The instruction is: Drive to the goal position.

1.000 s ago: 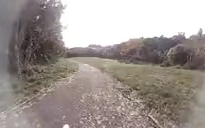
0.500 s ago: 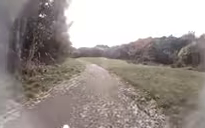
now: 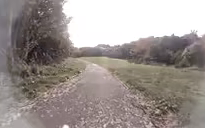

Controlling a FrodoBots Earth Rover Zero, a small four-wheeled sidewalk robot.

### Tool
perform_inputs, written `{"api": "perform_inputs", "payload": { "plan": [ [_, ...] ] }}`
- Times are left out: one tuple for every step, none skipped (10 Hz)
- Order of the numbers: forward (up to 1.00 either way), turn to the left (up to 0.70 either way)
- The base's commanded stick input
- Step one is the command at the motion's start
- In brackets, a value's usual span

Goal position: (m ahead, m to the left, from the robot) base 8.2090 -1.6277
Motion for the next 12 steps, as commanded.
{"api": "perform_inputs", "payload": {
  "plan": [
    [0.85,0.0],
    [0.85,0.0],
    [0.85,0.0],
    [0.85,0.0],
    [0.85,0.0],
    [0.85,0.0],
    [0.85,0.0],
    [0.85,0.0],
    [0.85,0.0],
    [0.85,0.0],
    [0.85,0.0],
    [0.85,0.0]
  ]
}}
